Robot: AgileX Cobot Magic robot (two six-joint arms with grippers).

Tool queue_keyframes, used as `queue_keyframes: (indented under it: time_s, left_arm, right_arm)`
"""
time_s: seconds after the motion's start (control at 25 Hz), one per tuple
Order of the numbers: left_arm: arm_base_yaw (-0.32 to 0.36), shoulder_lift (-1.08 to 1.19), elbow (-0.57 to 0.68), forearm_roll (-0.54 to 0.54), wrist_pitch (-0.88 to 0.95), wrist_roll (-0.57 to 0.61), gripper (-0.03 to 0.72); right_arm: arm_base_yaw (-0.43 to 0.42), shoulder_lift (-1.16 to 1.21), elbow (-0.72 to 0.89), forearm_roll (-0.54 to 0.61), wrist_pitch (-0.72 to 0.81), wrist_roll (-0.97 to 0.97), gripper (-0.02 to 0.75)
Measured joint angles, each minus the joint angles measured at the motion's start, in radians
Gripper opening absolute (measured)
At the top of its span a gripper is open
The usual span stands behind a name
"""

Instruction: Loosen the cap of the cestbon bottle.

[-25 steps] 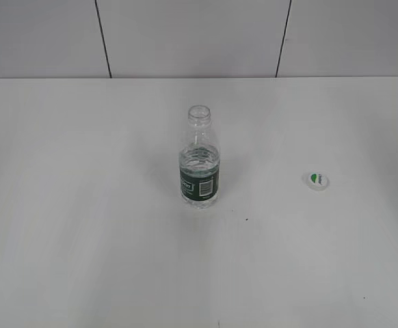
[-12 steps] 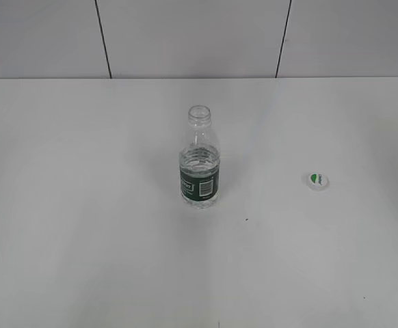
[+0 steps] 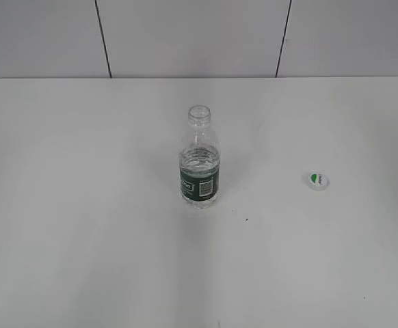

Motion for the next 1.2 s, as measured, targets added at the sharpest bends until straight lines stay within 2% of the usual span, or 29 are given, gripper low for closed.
queue_keyframes:
  time_s: [0.64, 0.92, 1.2]
  left_arm:
    - [0.000, 0.000, 0.000, -0.022, 0.002, 0.003, 0.257]
    - [0.000, 0.000, 0.000, -0.022, 0.002, 0.003, 0.350]
    - [0.000, 0.000, 0.000, -0.022, 0.002, 0.003, 0.363]
  right_arm:
    - [0.000, -0.733, 0.397, -0.052, -0.068, 0.007, 0.589]
    - [0.000, -0.982, 0.538, -0.052, -0.048, 0.039, 0.589]
    - [0.000, -1.117, 0.649, -0.052, -0.037, 0.066, 0.589]
